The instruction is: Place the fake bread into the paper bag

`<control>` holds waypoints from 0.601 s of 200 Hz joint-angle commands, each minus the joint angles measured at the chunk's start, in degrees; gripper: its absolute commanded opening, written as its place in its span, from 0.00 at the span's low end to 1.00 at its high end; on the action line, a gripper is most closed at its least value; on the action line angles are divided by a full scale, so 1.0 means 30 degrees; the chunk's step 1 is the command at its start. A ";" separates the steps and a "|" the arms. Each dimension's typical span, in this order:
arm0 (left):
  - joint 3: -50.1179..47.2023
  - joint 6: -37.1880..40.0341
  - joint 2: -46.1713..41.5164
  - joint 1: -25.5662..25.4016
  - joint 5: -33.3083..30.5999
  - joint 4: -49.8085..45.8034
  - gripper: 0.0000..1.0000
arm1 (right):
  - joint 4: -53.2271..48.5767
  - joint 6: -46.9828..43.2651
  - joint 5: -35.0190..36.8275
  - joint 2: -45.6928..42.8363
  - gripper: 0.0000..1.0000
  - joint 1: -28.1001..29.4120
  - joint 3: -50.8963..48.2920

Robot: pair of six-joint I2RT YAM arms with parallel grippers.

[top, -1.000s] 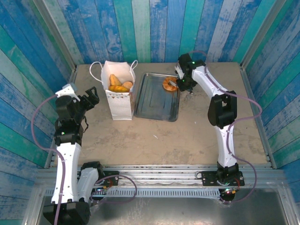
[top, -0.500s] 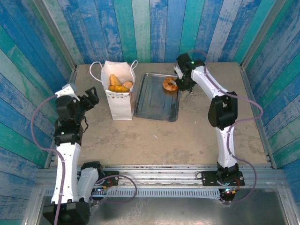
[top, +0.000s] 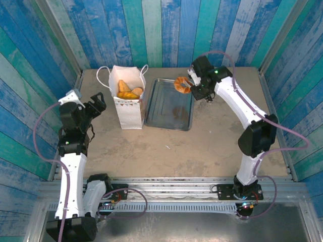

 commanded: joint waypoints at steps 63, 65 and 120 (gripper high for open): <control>0.0964 -0.2506 0.1650 0.0192 0.2825 0.1291 0.94 | 0.0246 0.0032 0.1936 -0.6306 0.29 0.3571 -0.2364; 0.0977 -0.2538 0.1723 0.0217 0.2887 0.1328 0.94 | 0.0255 0.0033 0.1945 -0.6455 0.29 0.3662 -0.2365; 0.1583 -0.2611 0.3515 0.0770 0.4887 0.2572 0.99 | 0.0428 0.0231 0.0872 -0.8317 0.30 0.5597 -0.1246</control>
